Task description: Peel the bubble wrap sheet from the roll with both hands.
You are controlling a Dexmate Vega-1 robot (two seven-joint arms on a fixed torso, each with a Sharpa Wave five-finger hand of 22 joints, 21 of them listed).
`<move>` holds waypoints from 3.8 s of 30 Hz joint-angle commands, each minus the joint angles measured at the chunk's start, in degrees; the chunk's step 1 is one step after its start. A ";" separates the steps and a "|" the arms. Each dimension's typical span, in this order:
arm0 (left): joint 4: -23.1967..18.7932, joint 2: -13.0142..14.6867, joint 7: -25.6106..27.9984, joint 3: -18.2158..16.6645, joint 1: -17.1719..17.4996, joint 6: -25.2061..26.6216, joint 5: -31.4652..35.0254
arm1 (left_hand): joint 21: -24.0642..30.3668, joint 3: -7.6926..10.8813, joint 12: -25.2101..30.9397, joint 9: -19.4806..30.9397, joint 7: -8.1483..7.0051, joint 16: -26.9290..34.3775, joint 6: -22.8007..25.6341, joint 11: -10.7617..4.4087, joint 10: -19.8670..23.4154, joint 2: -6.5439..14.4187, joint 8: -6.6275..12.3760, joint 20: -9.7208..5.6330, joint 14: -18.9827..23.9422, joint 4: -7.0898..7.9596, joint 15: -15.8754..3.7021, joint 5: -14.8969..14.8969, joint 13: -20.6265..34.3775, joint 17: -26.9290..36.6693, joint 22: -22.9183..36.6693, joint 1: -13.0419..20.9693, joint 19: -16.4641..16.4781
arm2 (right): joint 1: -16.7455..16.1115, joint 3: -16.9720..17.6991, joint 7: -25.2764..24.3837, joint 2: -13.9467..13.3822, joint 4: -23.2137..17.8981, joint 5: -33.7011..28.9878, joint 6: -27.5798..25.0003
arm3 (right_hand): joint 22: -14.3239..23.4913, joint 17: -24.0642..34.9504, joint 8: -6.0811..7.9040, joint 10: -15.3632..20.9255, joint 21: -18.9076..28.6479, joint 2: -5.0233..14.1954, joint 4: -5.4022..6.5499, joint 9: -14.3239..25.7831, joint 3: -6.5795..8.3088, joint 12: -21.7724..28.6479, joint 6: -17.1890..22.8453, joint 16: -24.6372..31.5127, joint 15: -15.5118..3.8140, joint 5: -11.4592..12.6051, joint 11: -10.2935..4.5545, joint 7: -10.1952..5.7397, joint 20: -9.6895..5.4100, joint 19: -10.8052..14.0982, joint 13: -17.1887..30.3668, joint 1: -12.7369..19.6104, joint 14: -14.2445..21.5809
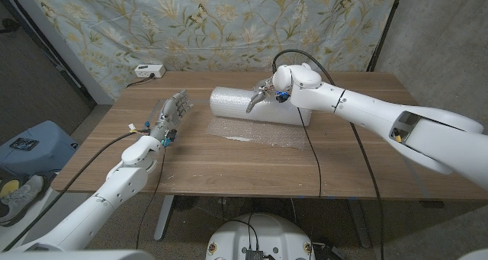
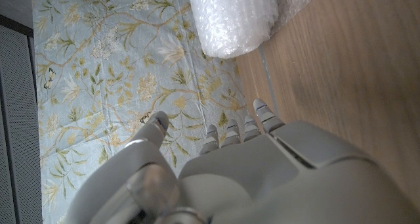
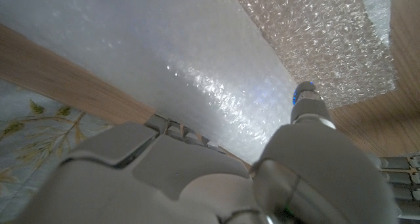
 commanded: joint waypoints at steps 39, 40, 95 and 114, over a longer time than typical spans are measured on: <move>-2.69 -0.13 2.90 1.19 0.76 2.74 0.86 | -0.56 0.39 1.81 0.39 0.43 0.93 3.77 0.50 5.05 -0.07 0.85 0.73 4.15 -0.64 0.45 0.56 0.13 0.22 0.27 0.74 2.53 | -6.61 -0.79 -13.98 -0.20 3.93 -10.64 5.49 | 0.35 8.96 4.51 4.57 1.86 4.34 -0.79 3.71 -1.31 22.47 1.18 8.90 -8.25 2.78 -5.23 2.13 -2.70 11.20 21.49 8.20 13.20; -2.91 -0.03 3.12 1.22 0.81 2.95 0.96 | -0.56 0.43 1.84 0.39 0.46 0.91 3.94 0.62 5.18 -0.07 0.89 0.71 4.20 -0.65 0.45 0.57 0.13 0.22 0.27 0.75 2.63 | -7.01 -0.64 -14.70 -0.32 3.89 -11.02 5.77 | 0.36 9.78 4.83 5.02 1.95 4.29 -0.82 3.94 -1.50 24.02 2.08 9.81 -9.05 2.88 -5.44 1.91 -2.99 12.27 23.07 8.73 14.72; -6.39 -0.75 4.99 3.74 -0.36 6.27 2.01 | -0.96 1.28 2.52 0.48 0.76 0.95 5.98 0.42 8.43 -0.29 0.76 1.10 7.48 -0.58 0.25 0.69 0.37 0.32 0.33 0.32 4.72 | -12.90 12.27 -10.87 -6.35 -3.30 -5.85 12.84 | 0.58 18.62 10.32 19.49 1.93 3.20 -0.09 6.30 -3.74 44.33 21.55 18.45 -17.59 5.59 -10.36 -1.88 -5.77 25.45 38.79 17.03 33.48; -7.11 0.11 3.80 4.41 -1.66 7.60 2.28 | -1.19 1.51 2.45 0.50 0.75 0.73 6.11 0.57 8.66 -0.34 0.64 1.05 7.65 -0.73 0.26 0.73 0.42 0.28 0.34 0.36 4.88 | -13.41 15.53 -9.89 -8.27 -7.34 0.30 6.76 | 0.68 19.66 10.36 21.04 1.93 3.99 -0.29 6.32 -3.51 45.08 23.30 19.28 -17.56 5.22 -9.28 -0.83 -4.74 26.27 38.80 18.30 35.84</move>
